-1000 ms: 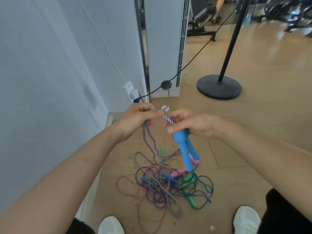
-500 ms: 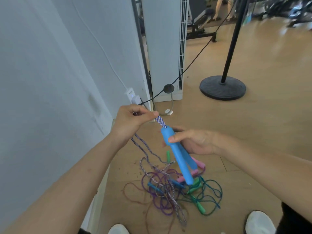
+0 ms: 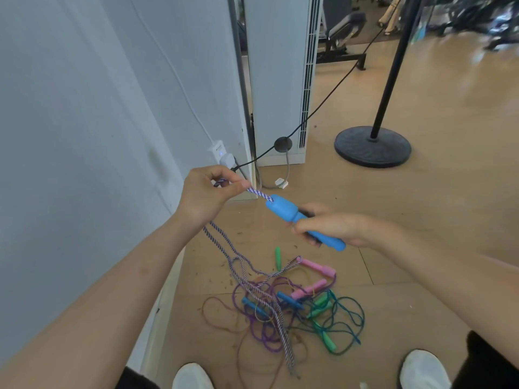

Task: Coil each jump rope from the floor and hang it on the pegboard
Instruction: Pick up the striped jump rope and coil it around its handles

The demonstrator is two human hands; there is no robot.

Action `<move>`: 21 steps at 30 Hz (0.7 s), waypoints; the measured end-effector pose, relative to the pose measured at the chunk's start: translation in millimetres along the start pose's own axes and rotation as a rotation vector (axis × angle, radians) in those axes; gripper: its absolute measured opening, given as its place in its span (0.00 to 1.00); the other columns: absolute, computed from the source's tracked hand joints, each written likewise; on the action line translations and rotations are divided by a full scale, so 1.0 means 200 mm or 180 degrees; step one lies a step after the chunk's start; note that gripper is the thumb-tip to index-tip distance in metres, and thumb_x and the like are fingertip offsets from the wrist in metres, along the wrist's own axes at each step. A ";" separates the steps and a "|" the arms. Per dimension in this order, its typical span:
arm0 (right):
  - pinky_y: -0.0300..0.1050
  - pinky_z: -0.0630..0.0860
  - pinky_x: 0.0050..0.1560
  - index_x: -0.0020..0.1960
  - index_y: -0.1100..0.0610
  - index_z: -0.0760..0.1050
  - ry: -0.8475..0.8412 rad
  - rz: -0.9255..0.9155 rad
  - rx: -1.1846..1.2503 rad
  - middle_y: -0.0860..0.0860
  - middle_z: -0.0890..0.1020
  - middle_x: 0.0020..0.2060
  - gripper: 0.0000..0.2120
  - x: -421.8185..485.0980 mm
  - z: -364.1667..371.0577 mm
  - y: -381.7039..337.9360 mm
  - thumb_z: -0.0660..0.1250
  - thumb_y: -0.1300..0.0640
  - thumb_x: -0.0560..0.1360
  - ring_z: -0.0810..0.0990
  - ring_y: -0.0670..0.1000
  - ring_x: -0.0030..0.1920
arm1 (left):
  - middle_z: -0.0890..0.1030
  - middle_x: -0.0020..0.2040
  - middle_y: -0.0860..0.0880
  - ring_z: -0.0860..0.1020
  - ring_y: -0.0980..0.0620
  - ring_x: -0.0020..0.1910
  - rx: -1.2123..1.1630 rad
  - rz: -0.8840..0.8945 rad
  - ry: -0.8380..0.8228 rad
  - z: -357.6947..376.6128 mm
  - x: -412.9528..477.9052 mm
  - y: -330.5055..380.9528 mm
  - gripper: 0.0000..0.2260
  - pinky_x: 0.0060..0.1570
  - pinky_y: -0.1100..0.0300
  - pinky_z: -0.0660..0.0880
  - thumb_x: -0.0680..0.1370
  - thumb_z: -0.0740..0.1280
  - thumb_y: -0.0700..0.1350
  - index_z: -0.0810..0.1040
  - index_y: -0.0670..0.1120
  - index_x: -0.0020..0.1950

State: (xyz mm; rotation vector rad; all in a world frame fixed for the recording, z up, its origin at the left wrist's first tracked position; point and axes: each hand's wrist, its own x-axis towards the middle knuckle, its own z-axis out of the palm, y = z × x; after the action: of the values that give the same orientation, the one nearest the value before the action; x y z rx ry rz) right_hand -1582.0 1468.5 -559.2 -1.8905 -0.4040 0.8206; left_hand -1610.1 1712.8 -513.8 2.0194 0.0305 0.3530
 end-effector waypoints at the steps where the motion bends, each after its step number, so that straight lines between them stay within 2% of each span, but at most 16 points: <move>1: 0.44 0.71 0.34 0.59 0.60 0.74 0.0028 0.0019 -0.0114 0.50 0.73 0.31 0.12 -0.01 -0.01 0.00 0.67 0.58 0.77 0.70 0.48 0.29 | 0.77 0.30 0.60 0.73 0.59 0.35 0.0025 0.0021 -0.0008 0.00 0.00 -0.01 0.06 0.38 0.70 0.70 0.71 0.79 0.47 0.84 0.50 0.37; 5: 0.41 0.70 0.32 0.59 0.54 0.75 0.0261 0.0017 -0.0642 0.48 0.70 0.32 0.17 -0.03 -0.06 -0.01 0.69 0.44 0.76 0.69 0.46 0.30 | 0.77 0.39 0.49 0.75 0.59 0.36 0.0167 0.0071 -0.0034 -0.02 0.02 -0.05 0.07 0.39 0.67 0.72 0.70 0.79 0.49 0.84 0.50 0.44; 7: 0.42 0.70 0.32 0.58 0.56 0.75 0.0479 -0.0017 -0.0997 0.49 0.70 0.36 0.23 -0.04 -0.08 0.00 0.68 0.39 0.74 0.69 0.47 0.32 | 0.76 0.39 0.51 0.75 0.57 0.37 0.0279 0.0037 -0.0086 -0.03 0.03 -0.07 0.09 0.43 0.63 0.74 0.70 0.79 0.51 0.84 0.53 0.47; 9: 0.44 0.68 0.33 0.50 0.59 0.75 0.0706 -0.0122 -0.1200 0.50 0.70 0.35 0.26 -0.04 -0.10 0.00 0.69 0.35 0.72 0.70 0.49 0.34 | 0.78 0.39 0.54 0.75 0.59 0.37 0.0412 0.0049 -0.0228 -0.04 0.03 -0.09 0.07 0.44 0.62 0.73 0.71 0.78 0.51 0.86 0.54 0.48; 12: 0.43 0.62 0.35 0.39 0.55 0.70 0.1052 -0.0212 -0.1232 0.47 0.68 0.31 0.23 -0.06 -0.12 -0.01 0.72 0.36 0.70 0.68 0.48 0.31 | 0.82 0.39 0.56 0.75 0.64 0.33 0.0605 0.0097 -0.0398 -0.04 0.01 -0.09 0.05 0.42 0.65 0.70 0.74 0.76 0.49 0.87 0.52 0.48; 14: 0.41 0.60 0.29 0.41 0.55 0.73 0.1084 -0.0124 -0.0816 0.47 0.66 0.30 0.21 -0.08 -0.14 -0.03 0.73 0.38 0.69 0.64 0.46 0.27 | 0.84 0.40 0.54 0.74 0.64 0.31 0.0608 0.0141 -0.0454 -0.03 0.01 -0.09 0.04 0.42 0.63 0.70 0.75 0.75 0.48 0.87 0.51 0.49; 17: 0.38 0.56 0.24 0.55 0.54 0.77 0.0902 0.0024 0.0108 0.47 0.65 0.29 0.22 -0.10 -0.14 -0.07 0.73 0.40 0.71 0.60 0.46 0.25 | 0.84 0.41 0.49 0.70 0.61 0.28 0.0454 0.0117 -0.0425 -0.01 0.01 -0.10 0.05 0.38 0.62 0.68 0.76 0.73 0.49 0.87 0.52 0.50; 19: 0.38 0.56 0.24 0.55 0.50 0.76 0.0909 0.0057 0.0665 0.47 0.67 0.30 0.17 -0.11 -0.13 -0.10 0.72 0.42 0.72 0.61 0.45 0.25 | 0.84 0.41 0.47 0.68 0.59 0.28 0.0272 0.0071 -0.0347 0.02 0.01 -0.11 0.05 0.36 0.61 0.69 0.78 0.71 0.49 0.86 0.54 0.52; 21: 0.37 0.56 0.22 0.56 0.52 0.76 0.0887 0.0032 0.1234 0.47 0.68 0.31 0.13 -0.11 -0.13 -0.11 0.71 0.49 0.74 0.61 0.45 0.25 | 0.85 0.40 0.48 0.70 0.54 0.29 0.0035 -0.0048 -0.0243 0.07 -0.01 -0.11 0.06 0.34 0.61 0.71 0.79 0.70 0.48 0.86 0.55 0.53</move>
State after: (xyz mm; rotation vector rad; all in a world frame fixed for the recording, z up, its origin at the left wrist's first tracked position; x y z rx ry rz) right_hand -1577.2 1448.6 -524.6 -1.6117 -0.0554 0.5808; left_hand -1605.9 1710.2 -539.1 2.0408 0.0001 0.2664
